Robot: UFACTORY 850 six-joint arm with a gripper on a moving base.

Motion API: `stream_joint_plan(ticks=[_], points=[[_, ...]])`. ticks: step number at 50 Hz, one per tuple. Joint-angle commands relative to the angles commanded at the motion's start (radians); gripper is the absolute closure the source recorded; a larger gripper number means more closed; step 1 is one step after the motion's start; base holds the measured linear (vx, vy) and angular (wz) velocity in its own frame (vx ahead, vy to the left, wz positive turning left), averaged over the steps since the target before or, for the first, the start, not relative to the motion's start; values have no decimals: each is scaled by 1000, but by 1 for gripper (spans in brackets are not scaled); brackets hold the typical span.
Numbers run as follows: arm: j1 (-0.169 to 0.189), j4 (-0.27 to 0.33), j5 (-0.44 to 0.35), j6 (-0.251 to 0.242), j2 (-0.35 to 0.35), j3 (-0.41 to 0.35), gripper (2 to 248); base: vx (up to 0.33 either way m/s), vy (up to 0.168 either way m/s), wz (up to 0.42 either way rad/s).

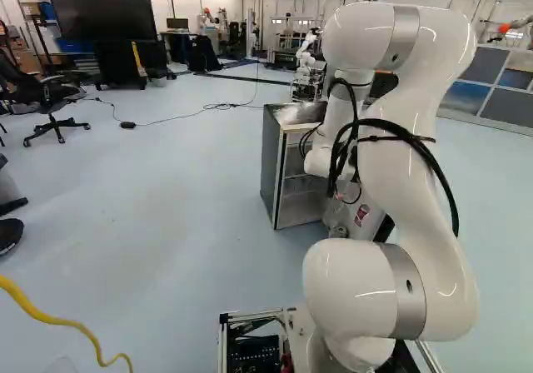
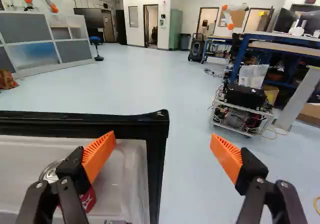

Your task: Grab a drink from the fridge

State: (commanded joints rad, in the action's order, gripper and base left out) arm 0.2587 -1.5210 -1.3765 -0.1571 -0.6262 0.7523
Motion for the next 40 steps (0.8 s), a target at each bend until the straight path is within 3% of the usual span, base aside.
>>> stream_joint_plan(ticks=[21, 30, 40], points=[[96, 0, 0, 0, -24, 50, 3, 0, 0, 0], [99, 0, 0, 0, -24, 49, 3, 0, 0, 0], [69, 0, 0, 0, -3, 7, 3, 0, 0, 0]])
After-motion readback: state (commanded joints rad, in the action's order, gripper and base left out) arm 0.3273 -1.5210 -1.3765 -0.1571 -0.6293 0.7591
